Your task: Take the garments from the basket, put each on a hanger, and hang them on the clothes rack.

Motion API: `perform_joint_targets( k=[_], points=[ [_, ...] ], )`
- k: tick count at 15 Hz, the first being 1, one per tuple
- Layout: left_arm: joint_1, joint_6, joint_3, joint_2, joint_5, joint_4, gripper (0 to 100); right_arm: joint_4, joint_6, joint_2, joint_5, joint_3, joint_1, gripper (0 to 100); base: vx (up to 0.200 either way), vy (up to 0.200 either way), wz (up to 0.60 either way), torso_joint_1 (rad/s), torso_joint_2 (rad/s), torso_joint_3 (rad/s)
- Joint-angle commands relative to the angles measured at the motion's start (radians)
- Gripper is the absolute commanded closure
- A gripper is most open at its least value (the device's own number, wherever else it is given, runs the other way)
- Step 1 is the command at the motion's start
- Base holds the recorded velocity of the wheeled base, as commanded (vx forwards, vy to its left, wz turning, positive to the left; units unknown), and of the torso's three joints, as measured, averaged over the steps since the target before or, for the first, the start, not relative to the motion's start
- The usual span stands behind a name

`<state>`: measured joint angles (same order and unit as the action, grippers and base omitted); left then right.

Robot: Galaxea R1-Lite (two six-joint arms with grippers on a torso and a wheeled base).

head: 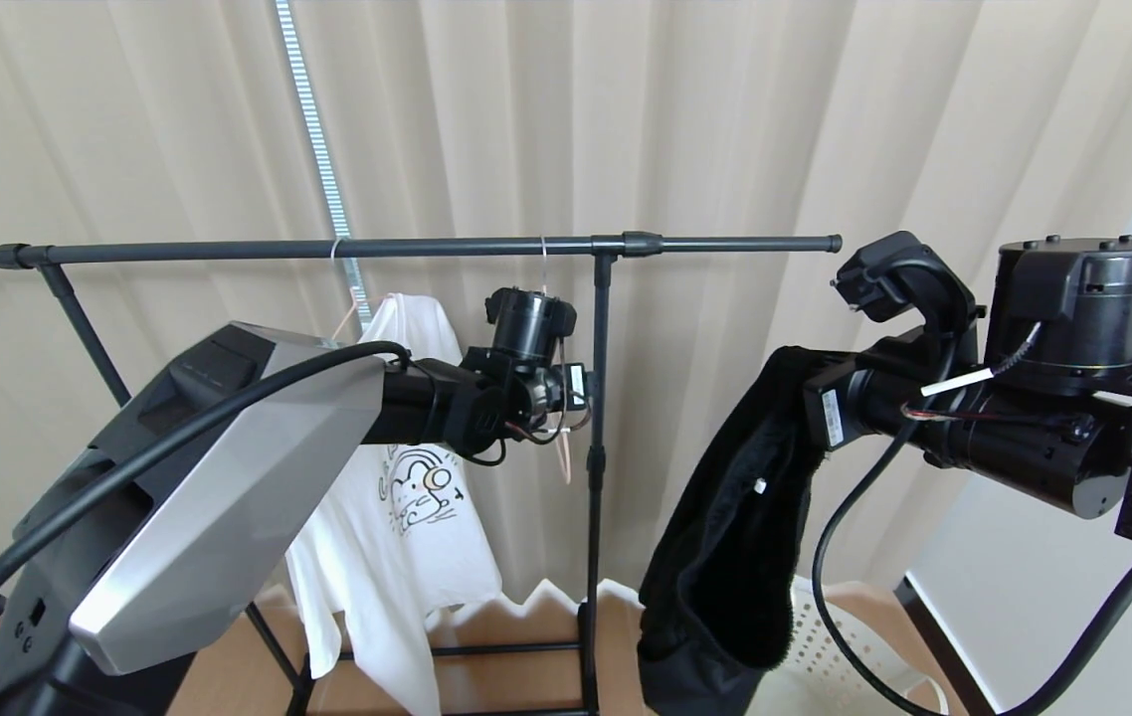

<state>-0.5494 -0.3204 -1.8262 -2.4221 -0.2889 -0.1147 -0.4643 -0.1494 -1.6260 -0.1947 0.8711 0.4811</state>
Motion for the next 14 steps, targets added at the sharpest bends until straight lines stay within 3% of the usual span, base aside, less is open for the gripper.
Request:
perform_joint_targets(
  k=[1,2,3,14],
  points=[
    [0.0,0.0,-0.024,-0.022,-0.001,0.001,0,-0.001,0.001,-0.003,0.0,0.0,0.001,100,0.0,0.0,0.0,0.0,0.0,0.0],
    [0.003,0.003,-0.036,-0.025,-0.006,0.003,0,-0.001,-0.001,-0.005,0.0,0.0,0.001,100,0.0,0.0,0.0,0.0,0.0,0.0],
    [0.003,0.003,-0.036,-0.023,-0.007,0.009,100,-0.001,-0.001,-0.005,0.0,0.002,0.001,100,0.0,0.0,0.0,0.0,0.0,0.0],
    [0.023,0.018,-0.035,0.002,-0.012,0.02,100,-0.002,-0.001,-0.02,0.0,0.009,0.001,100,0.0,0.0,0.0,0.0,0.0,0.0]
  ],
)
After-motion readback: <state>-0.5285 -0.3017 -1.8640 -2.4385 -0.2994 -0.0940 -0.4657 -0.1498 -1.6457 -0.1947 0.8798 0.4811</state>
